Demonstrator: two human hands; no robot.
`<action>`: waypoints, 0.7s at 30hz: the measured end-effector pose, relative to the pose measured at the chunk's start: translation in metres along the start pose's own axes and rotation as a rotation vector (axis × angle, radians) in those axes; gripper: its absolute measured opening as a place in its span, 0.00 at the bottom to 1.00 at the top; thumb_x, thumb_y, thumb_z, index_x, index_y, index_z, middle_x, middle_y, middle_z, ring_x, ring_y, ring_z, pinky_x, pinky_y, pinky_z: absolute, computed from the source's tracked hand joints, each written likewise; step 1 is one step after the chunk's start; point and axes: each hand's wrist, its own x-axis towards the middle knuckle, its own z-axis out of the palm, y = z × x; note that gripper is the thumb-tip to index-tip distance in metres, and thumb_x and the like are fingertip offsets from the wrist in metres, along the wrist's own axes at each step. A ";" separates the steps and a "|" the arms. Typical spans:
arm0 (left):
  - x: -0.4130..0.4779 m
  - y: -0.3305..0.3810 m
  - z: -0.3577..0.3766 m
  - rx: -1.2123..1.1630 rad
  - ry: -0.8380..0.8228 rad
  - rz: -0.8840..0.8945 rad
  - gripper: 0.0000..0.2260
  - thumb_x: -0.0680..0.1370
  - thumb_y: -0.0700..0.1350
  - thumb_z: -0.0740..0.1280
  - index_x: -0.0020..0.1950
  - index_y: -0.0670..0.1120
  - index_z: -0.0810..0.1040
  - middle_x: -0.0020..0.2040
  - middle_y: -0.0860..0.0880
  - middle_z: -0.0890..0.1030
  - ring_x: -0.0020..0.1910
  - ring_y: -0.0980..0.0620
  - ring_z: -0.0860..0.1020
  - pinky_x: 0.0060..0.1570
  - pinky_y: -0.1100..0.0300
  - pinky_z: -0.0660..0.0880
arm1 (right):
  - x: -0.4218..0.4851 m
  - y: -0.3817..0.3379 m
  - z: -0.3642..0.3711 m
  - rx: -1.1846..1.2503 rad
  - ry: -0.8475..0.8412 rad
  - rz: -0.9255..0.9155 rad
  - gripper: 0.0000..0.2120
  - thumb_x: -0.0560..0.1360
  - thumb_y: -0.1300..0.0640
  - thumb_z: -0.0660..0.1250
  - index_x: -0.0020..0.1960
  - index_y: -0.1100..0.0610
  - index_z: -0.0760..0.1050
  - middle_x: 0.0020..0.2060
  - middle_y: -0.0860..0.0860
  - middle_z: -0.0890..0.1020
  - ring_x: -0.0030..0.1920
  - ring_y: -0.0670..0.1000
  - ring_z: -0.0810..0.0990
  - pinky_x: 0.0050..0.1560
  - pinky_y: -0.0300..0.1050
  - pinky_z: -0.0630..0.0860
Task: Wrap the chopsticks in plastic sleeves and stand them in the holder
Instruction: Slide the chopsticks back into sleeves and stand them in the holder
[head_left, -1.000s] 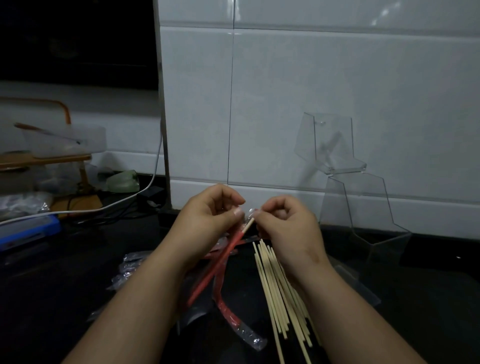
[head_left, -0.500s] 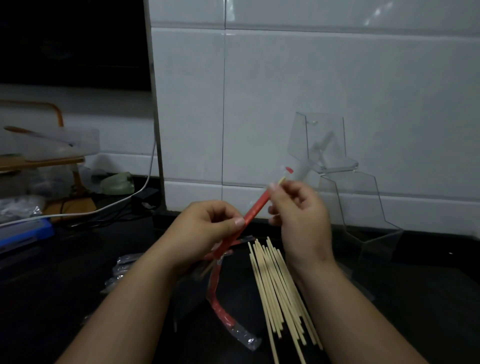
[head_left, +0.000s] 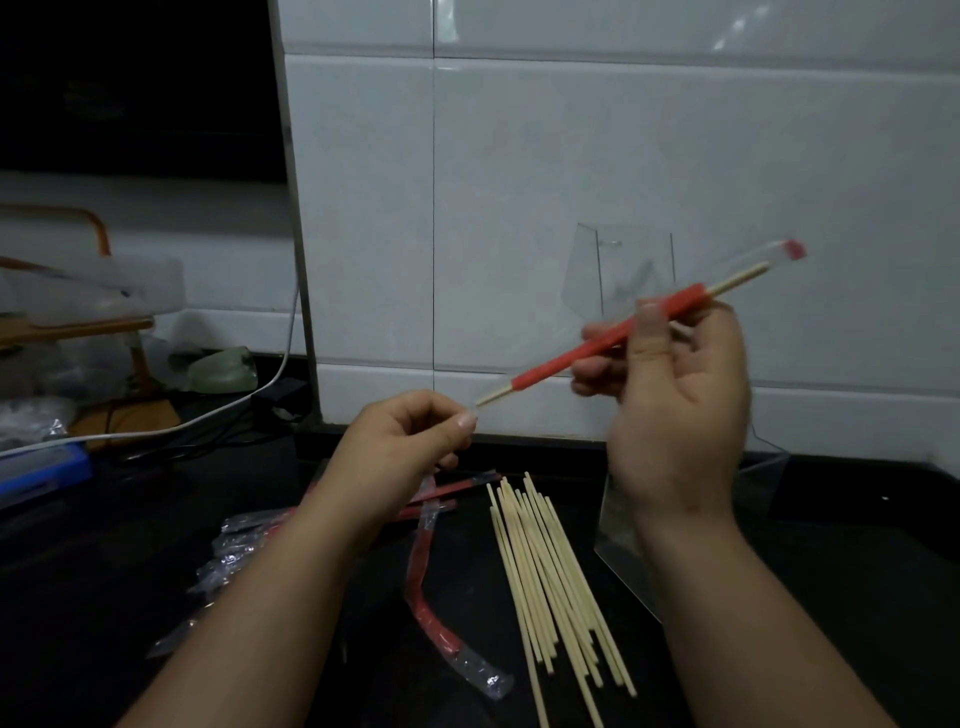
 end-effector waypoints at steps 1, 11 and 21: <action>0.000 0.000 0.001 0.007 0.000 0.003 0.04 0.78 0.45 0.70 0.45 0.49 0.84 0.38 0.51 0.84 0.37 0.56 0.80 0.42 0.58 0.75 | 0.003 -0.002 -0.004 0.004 0.039 -0.031 0.05 0.83 0.56 0.57 0.51 0.49 0.70 0.41 0.53 0.82 0.37 0.50 0.83 0.40 0.42 0.81; 0.000 -0.004 0.003 0.032 -0.012 -0.010 0.05 0.77 0.46 0.71 0.43 0.53 0.84 0.39 0.51 0.84 0.37 0.57 0.80 0.42 0.59 0.74 | 0.031 -0.005 -0.033 -0.031 0.390 -0.143 0.05 0.84 0.58 0.56 0.54 0.48 0.67 0.46 0.54 0.82 0.39 0.51 0.84 0.45 0.44 0.82; -0.001 -0.002 0.005 0.036 -0.023 -0.017 0.03 0.77 0.45 0.70 0.45 0.49 0.84 0.38 0.52 0.84 0.36 0.58 0.80 0.42 0.61 0.74 | 0.040 0.002 -0.045 -0.163 0.538 -0.235 0.03 0.83 0.55 0.56 0.55 0.48 0.66 0.45 0.54 0.82 0.36 0.50 0.80 0.40 0.42 0.79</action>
